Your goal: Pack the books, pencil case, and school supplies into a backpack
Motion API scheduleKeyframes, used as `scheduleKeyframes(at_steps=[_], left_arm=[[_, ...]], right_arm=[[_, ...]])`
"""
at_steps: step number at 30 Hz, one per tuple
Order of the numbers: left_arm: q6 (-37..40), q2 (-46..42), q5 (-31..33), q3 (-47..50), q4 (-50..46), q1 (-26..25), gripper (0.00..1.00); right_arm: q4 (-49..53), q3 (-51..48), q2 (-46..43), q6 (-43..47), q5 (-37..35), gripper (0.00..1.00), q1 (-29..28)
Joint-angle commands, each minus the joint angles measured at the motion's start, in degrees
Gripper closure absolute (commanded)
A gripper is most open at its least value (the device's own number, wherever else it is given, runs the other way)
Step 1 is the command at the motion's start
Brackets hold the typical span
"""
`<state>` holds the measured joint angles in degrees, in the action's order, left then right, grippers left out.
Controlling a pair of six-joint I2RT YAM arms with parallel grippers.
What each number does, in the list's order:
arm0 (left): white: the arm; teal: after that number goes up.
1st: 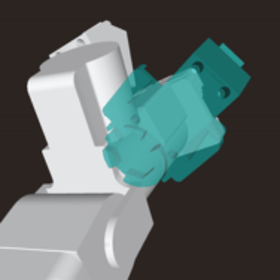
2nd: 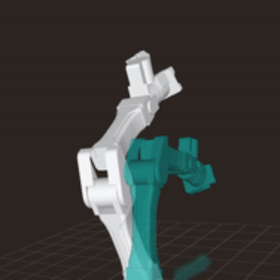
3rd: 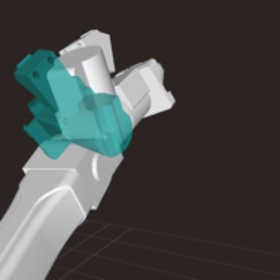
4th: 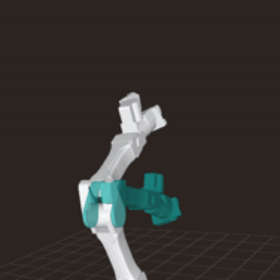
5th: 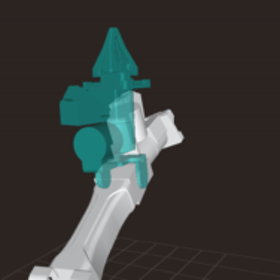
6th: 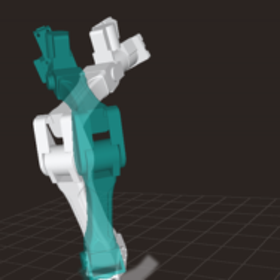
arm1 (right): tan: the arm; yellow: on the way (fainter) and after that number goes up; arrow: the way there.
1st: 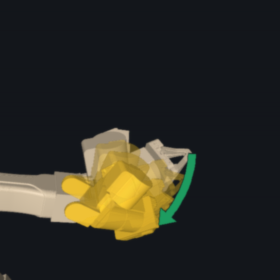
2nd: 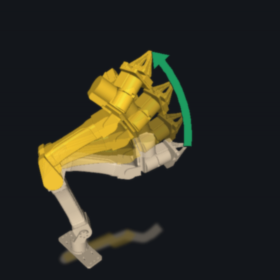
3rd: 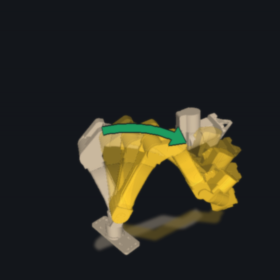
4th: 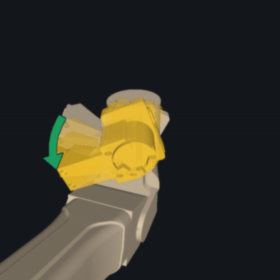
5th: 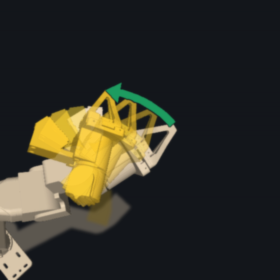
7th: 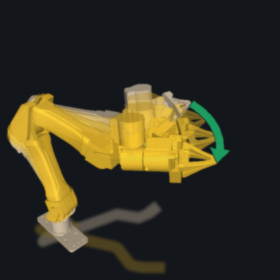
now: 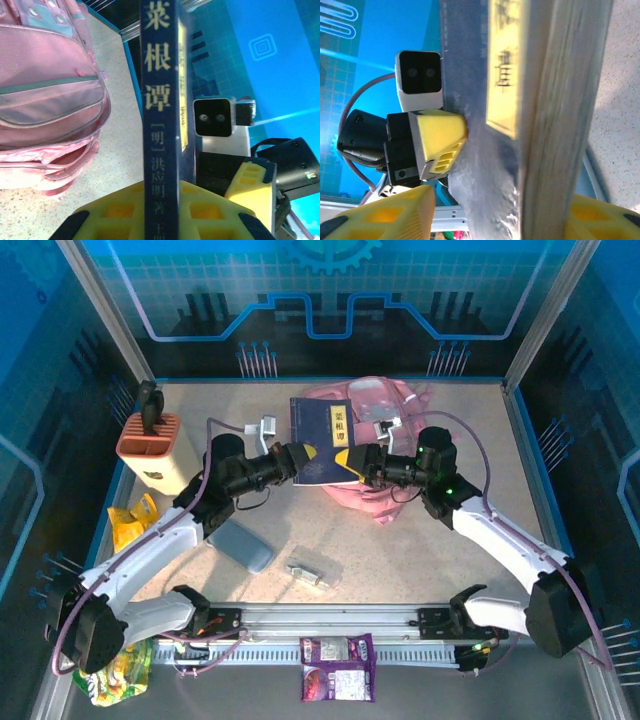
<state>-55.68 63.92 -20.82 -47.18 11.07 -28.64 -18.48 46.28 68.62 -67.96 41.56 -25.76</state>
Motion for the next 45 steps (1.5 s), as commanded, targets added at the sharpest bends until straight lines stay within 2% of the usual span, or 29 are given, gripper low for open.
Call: scheduleKeyframes(at_steps=[1,8,10,11,15,17,20,24,30,36,45], left_arm=[[4.59,-0.76,1.77,-1.45,-3.07,-1.06,1.0],[6.68,-0.39,1.89,-1.96,-4.39,-2.44,0.98],[7.57,-0.34,2.08,-2.18,-5.03,-2.83,0.9],[8.43,-0.28,2.14,-2.78,-6.3,-2.86,0.82],[16.88,-0.45,5.0,-6.28,-16.85,-2.93,0.58],[19.82,-0.04,7.93,-6.41,-21.33,-2.83,0.51],[24.92,2.42,10.46,-8.63,-26.68,-3.13,0.45],[32.79,8.47,11.01,-12.79,-28.83,-5.0,0.41],[43.0,21.06,9.87,-20.88,-28.78,-9.18,0.41],[51.39,35.57,8.68,-32.57,-32.22,-13.41,0.43],[55.21,50.77,10.28,-47.52,-35.86,-14.69,0.42]], right_arm=[[5.38,0.97,-1.16,4.23,-0.36,0.57,0.89],[6.37,0.87,-0.77,5.65,0.1,0.83,1.81],[8.24,1.13,-1.69,6.79,0.14,0.87,2.42],[9.35,0.87,-2.63,7.51,-0.22,0.89,2.81],[19.93,0.9,-7.26,14.83,-3.23,0.91,5.2],[25.95,0.85,-9.41,18.72,-4.36,0.91,7.35],[32.68,-0.42,-13.51,22.47,-5.54,0.91,11.41],[43.51,-0.02,-19.47,28.84,-9.22,0.9,16.34],[59.63,3.28,-25.34,35.75,-14.07,0.9,24.55],[65.65,3.33,-28.95,38.43,-16.23,0.89,30.83],[67.61,1.96,-29.45,40.01,-17.13,0.89,34.16]])
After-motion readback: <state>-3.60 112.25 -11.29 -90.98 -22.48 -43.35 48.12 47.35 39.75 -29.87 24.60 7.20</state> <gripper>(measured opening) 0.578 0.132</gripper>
